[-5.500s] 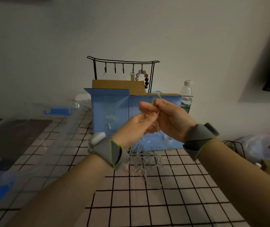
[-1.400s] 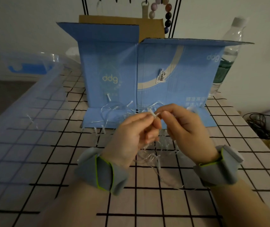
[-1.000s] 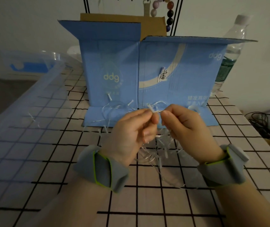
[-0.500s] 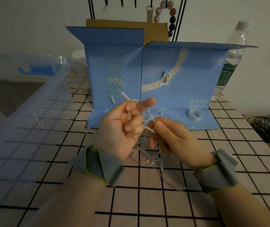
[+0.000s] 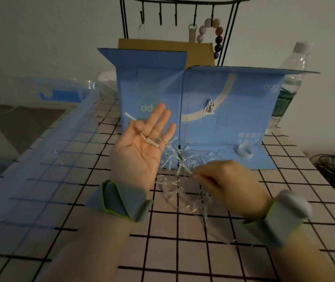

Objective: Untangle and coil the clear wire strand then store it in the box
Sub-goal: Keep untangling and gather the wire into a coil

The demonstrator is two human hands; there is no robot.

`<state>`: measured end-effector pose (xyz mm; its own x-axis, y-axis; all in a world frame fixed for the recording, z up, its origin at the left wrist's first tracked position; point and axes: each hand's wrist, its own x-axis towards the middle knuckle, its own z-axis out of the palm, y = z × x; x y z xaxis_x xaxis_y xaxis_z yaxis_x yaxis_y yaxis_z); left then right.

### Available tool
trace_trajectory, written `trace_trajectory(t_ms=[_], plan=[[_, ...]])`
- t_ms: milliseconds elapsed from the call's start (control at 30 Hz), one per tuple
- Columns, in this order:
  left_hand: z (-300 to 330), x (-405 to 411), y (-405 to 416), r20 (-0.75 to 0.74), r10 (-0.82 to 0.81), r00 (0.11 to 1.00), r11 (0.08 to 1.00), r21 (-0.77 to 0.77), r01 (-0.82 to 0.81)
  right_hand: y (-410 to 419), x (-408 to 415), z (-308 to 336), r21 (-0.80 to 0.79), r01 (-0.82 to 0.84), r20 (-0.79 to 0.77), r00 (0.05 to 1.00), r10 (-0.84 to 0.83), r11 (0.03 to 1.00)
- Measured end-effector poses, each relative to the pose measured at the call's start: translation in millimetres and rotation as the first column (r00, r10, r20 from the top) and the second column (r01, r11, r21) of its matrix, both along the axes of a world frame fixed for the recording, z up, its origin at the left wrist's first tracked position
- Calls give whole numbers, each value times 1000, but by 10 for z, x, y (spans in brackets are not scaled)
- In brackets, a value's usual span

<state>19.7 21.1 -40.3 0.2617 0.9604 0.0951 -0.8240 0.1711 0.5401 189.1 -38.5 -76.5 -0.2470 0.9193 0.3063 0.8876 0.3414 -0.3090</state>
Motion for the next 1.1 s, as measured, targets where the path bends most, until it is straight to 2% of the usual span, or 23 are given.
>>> trace_trajectory(t_ms=[100,167,233,300,333,367,400,533,700,767,833,967,1100], plan=[[-93,100,-25,-198,32,980,997,74,-17,-20,-125,-17,45,-100,169,981,91,994],[-189,156,-20,-374,76,924,982,188,-5,-42,-166,12,34,-192,178,967,183,981],[-273,173,-21,-604,196,772,928,368,52,-62,-177,43,76,-261,102,962,253,962],[-335,157,-23,-776,360,518,835,516,193,-74,-175,84,156,-247,16,969,248,956],[-350,151,-29,-802,423,420,792,553,259,-78,-162,104,194,-225,-37,971,236,955],[-355,136,-36,-803,465,372,761,577,296,-78,-148,124,223,-205,-92,969,230,953],[-351,127,-45,-798,482,361,744,591,313,-74,-122,140,248,-181,-144,964,221,952],[-331,119,-52,-804,427,415,758,568,320,-57,41,188,319,-19,-376,915,145,948],[-265,176,-145,-771,209,602,821,473,320,-30,94,165,287,137,-611,789,71,948],[-248,210,-184,-693,32,721,855,392,339,-12,77,139,271,122,-634,769,81,955],[-241,231,-190,-588,-155,794,878,287,384,-5,51,124,256,86,-603,793,90,963],[-219,247,-170,-439,-384,812,873,113,474,0,13,51,140,12,-495,867,60,990],[-240,277,-186,-355,-444,822,873,35,487,9,-30,-4,119,-34,-554,827,95,992]])
